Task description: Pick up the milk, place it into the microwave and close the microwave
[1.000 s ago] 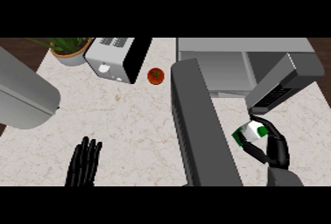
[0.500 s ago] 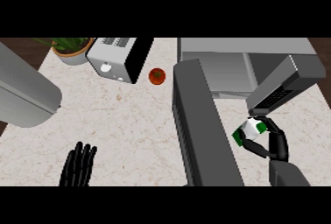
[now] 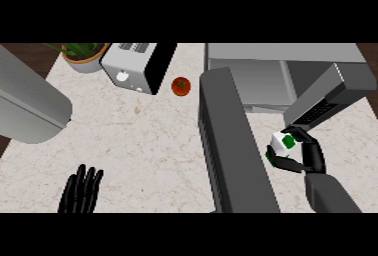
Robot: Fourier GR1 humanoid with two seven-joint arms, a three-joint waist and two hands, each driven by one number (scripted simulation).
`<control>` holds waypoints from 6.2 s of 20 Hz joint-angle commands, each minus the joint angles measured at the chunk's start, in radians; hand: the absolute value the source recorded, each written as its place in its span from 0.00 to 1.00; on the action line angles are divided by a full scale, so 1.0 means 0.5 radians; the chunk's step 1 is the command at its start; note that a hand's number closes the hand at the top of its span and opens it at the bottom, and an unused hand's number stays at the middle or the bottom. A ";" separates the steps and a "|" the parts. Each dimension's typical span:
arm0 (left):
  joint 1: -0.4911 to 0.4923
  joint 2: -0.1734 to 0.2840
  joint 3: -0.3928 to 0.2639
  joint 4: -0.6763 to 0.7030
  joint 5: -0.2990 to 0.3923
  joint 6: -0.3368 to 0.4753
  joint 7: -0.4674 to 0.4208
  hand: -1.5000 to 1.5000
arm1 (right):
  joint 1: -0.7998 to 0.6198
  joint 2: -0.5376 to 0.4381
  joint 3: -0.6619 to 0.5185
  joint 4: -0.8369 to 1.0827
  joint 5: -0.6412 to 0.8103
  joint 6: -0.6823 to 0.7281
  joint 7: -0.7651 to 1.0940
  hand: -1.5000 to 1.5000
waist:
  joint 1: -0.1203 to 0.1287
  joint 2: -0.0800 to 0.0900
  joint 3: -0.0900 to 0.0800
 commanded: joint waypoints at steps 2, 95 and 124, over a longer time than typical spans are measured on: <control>0.026 0.038 0.048 -0.067 0.036 -0.020 0.033 0.00 | -0.065 0.051 0.001 0.053 -0.031 0.255 -0.192 1.00 | 0.000 0.009 0.011; -0.364 -0.083 0.093 0.283 -0.201 -0.218 0.192 0.00 | -0.687 -0.028 -0.097 0.336 0.105 -0.196 0.302 0.00 | 0.046 0.040 0.013; -0.584 -0.061 -0.170 0.589 -0.574 -0.324 0.436 1.00 | 0.216 -0.054 -0.063 -0.302 -0.204 1.052 -0.037 0.00 | -0.107 -0.025 0.002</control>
